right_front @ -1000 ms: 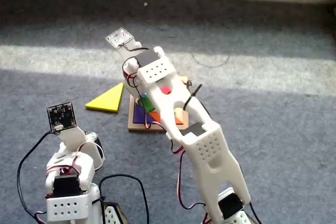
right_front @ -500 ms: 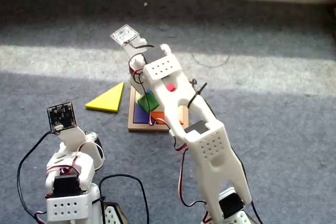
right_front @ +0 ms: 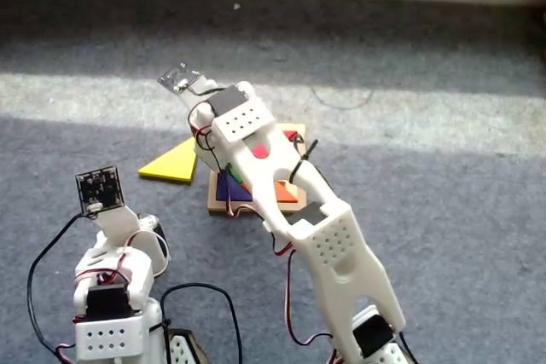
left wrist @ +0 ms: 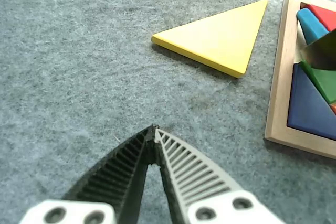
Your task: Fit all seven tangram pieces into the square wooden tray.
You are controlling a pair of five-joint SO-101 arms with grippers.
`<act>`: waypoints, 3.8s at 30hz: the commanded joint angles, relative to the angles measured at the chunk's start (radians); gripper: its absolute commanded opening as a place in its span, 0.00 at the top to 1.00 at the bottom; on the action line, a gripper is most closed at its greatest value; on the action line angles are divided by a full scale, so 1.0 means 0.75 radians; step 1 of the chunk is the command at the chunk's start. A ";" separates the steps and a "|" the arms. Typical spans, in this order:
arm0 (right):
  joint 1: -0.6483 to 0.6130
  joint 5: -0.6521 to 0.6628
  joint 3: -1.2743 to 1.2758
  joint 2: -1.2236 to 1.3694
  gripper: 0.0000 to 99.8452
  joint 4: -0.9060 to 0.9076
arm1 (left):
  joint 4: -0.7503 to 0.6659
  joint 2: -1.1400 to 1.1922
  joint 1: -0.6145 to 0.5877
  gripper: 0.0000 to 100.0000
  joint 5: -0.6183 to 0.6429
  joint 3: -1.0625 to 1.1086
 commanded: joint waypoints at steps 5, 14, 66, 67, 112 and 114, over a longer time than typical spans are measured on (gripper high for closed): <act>-0.038 0.006 -0.081 -0.032 0.87 0.111 | 0.006 -0.034 0.019 0.99 0.012 0.026; -0.044 0.004 -0.326 -0.034 0.87 0.345 | 0.006 -0.034 0.019 0.99 0.012 0.026; 0.136 -0.104 -0.349 -0.496 1.00 0.476 | 0.006 -0.034 0.138 0.99 0.014 0.026; 0.148 -0.104 -0.273 -0.562 1.00 0.476 | 0.006 -0.034 0.150 0.99 0.014 0.026; 0.948 -0.096 2.601 -2.593 1.00 -0.347 | -0.045 -0.034 -0.247 0.99 -0.702 -0.449; 0.954 -0.096 2.689 -2.677 1.00 -0.382 | -0.039 -0.030 -0.247 0.99 -0.710 -0.525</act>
